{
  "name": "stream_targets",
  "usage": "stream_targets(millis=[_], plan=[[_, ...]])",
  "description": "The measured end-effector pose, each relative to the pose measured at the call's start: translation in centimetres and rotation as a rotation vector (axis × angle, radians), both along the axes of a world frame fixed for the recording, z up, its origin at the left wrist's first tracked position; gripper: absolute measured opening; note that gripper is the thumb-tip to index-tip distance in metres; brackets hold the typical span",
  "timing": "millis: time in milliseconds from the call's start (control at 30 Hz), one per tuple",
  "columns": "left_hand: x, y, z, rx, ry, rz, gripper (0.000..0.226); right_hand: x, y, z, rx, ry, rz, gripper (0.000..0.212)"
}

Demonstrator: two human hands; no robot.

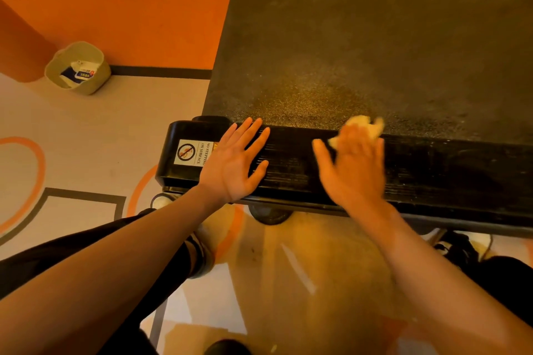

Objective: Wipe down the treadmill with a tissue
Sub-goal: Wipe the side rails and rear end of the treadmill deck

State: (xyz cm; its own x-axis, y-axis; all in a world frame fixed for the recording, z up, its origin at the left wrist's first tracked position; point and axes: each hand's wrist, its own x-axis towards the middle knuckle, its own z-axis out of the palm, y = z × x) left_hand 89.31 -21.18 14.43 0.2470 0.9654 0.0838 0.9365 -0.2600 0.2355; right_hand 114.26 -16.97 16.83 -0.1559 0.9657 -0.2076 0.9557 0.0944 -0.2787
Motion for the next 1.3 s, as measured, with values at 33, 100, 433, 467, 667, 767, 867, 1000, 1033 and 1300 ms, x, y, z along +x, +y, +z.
stream_targets(millis=[33, 100, 433, 467, 667, 767, 867, 1000, 1033, 1300], plan=[[0.0, 0.0, 0.0, -0.003, 0.005, 0.000, 0.066, -2.3, -0.3, 0.1, -0.005, 0.034, 0.069, 0.097], [0.0, -0.1, 0.0, -0.007, 0.009, 0.001, 0.066, -4.9, -0.9, 0.3, -0.013, 0.027, 0.223, 0.094], [0.1, -0.1, 0.1, -0.011, 0.004, 0.011, 0.067, -2.5, -1.1, 0.0, -0.023, -0.015, -0.034, 0.086], [0.1, -0.1, 0.1, -0.014, 0.011, 0.014, 0.067, -4.5, -1.8, 0.0, -0.008, 0.001, 0.061, 0.084], [0.2, -0.1, 0.2, -0.002, -0.008, 0.022, 0.067, 2.0, -3.1, 0.1, 0.020, -0.050, 0.182, 0.084], [0.2, -0.1, 0.0, 0.007, -0.027, 0.024, 0.067, 1.3, -1.6, 0.1, -0.044, -0.065, -0.016, 0.080], [0.1, -0.1, -0.2, -0.002, -0.011, 0.020, 0.067, -5.4, -1.6, 0.3, -0.037, -0.015, 0.115, 0.073], [0.0, -0.1, -0.2, -0.007, -0.015, 0.015, 0.067, -2.9, -4.2, 0.8, 0.016, -0.037, 0.352, 0.077], [-0.1, -0.1, -0.1, -0.011, -0.016, 0.017, 0.067, -0.3, -4.5, 0.8, 0.023, -0.050, 0.327, 0.078], [0.0, -0.2, -0.2, -0.016, -0.018, 0.016, 0.068, -3.2, -3.8, 0.4, -0.013, -0.003, 0.068, 0.086]])
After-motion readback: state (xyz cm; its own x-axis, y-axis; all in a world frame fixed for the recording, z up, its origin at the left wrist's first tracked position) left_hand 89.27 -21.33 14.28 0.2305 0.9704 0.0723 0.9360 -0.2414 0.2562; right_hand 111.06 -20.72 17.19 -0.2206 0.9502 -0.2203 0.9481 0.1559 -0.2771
